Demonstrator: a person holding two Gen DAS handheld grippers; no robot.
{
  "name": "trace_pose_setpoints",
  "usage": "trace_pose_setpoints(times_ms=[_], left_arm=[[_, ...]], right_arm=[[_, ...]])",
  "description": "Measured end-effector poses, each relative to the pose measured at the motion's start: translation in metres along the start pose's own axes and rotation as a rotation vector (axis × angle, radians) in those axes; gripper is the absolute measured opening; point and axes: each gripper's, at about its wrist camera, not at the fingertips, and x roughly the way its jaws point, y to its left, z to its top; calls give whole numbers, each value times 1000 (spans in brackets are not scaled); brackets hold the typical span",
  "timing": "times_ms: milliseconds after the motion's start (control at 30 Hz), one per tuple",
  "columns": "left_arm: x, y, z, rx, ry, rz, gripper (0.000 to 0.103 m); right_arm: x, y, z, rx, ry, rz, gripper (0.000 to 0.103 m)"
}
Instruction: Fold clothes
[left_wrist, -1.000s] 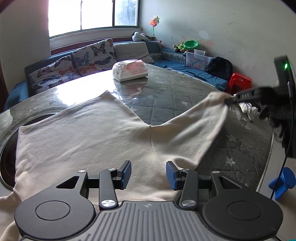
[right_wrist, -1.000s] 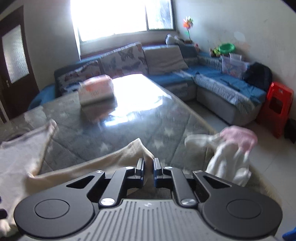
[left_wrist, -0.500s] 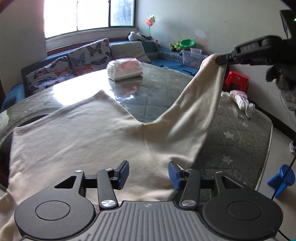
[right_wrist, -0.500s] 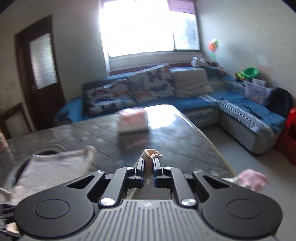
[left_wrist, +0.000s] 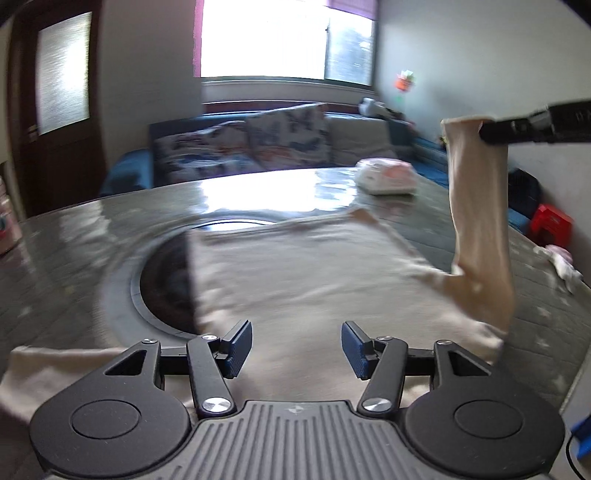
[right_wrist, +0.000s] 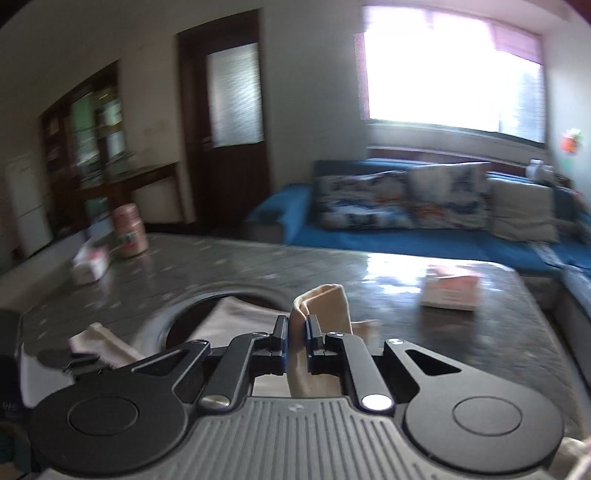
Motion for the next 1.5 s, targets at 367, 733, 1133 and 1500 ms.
trace_pose_setpoints(times_ms=[367, 733, 1133, 1500], left_arm=[[-16, 42, -22, -102, 11, 75, 58], [-13, 38, -23, -105, 21, 65, 60], [10, 4, -14, -56, 31, -28, 58], [24, -7, -9, -49, 54, -57, 52]], right_arm=[[82, 88, -29, -123, 196, 211, 8], [78, 85, -42, -183, 252, 232, 21], [63, -16, -97, -7, 324, -5, 21], [67, -21, -87, -20, 247, -2, 20]])
